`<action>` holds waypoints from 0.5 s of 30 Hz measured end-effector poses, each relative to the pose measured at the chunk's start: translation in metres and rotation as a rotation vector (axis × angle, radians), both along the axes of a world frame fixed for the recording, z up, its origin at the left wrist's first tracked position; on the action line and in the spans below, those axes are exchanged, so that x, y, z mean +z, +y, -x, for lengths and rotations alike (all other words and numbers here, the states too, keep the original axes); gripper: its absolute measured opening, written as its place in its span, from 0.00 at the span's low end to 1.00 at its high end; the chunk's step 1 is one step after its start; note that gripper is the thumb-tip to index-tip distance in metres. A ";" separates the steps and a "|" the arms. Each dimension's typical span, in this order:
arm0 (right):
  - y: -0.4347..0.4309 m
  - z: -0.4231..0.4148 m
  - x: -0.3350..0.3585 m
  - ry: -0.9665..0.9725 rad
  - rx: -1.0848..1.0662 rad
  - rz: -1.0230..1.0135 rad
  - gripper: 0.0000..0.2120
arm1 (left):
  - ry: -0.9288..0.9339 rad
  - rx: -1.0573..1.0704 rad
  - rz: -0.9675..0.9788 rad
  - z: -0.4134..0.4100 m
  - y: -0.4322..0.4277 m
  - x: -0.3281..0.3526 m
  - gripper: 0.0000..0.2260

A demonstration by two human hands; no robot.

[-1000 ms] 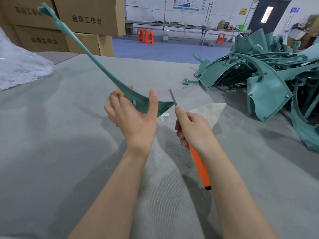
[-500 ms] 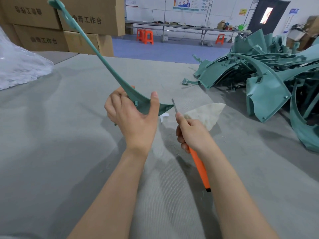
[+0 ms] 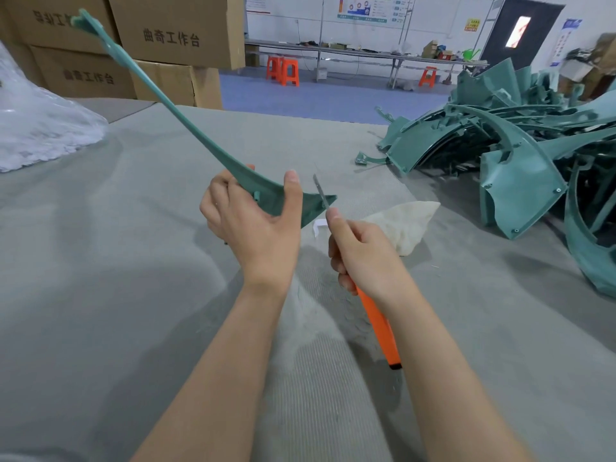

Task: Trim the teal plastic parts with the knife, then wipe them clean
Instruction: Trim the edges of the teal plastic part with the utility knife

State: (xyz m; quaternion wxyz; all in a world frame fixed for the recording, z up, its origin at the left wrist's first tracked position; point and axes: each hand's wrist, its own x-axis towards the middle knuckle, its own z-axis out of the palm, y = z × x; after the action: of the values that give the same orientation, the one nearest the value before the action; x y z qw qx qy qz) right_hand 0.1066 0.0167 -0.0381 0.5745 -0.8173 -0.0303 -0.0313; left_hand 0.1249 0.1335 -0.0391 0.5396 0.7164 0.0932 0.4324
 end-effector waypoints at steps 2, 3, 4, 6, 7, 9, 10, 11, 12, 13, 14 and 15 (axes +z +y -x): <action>0.000 -0.001 -0.001 -0.004 0.003 0.030 0.24 | -0.002 -0.005 -0.002 0.000 -0.001 0.000 0.13; -0.001 -0.001 -0.001 -0.004 0.000 0.034 0.24 | -0.001 -0.008 -0.007 0.000 -0.001 0.000 0.13; -0.001 -0.001 -0.002 -0.003 -0.003 0.033 0.23 | -0.001 -0.011 -0.015 0.000 -0.001 0.000 0.13; -0.001 -0.003 -0.004 -0.003 -0.012 0.035 0.24 | -0.004 -0.016 -0.034 0.001 -0.002 -0.001 0.13; -0.001 -0.004 -0.005 -0.002 -0.019 0.040 0.24 | -0.003 -0.019 -0.042 0.001 -0.002 -0.001 0.13; -0.002 -0.006 -0.006 0.010 -0.038 0.054 0.24 | 0.000 -0.018 -0.053 0.001 -0.002 -0.001 0.14; -0.003 -0.007 -0.007 0.024 -0.050 0.062 0.24 | 0.000 -0.018 -0.051 0.001 -0.001 -0.001 0.14; -0.005 -0.007 -0.007 0.042 -0.059 0.065 0.24 | 0.001 -0.018 -0.045 0.001 0.000 -0.001 0.15; -0.007 -0.008 -0.008 0.060 -0.064 0.060 0.23 | 0.002 -0.020 -0.041 0.001 0.000 -0.001 0.16; -0.009 -0.009 -0.008 0.073 -0.065 0.051 0.23 | 0.002 -0.022 -0.042 0.000 0.000 -0.001 0.18; -0.010 -0.009 -0.009 0.082 -0.067 0.043 0.23 | 0.001 -0.022 -0.049 0.000 -0.001 -0.001 0.20; -0.010 -0.009 -0.009 0.089 -0.068 0.039 0.23 | 0.000 -0.020 -0.059 0.001 -0.002 -0.002 0.21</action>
State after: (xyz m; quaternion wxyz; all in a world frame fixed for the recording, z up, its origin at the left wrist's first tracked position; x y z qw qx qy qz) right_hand 0.1159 0.0066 -0.0467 0.5580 -0.8294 0.0224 -0.0138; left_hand 0.1241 0.1318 -0.0408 0.5227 0.7329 0.0732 0.4294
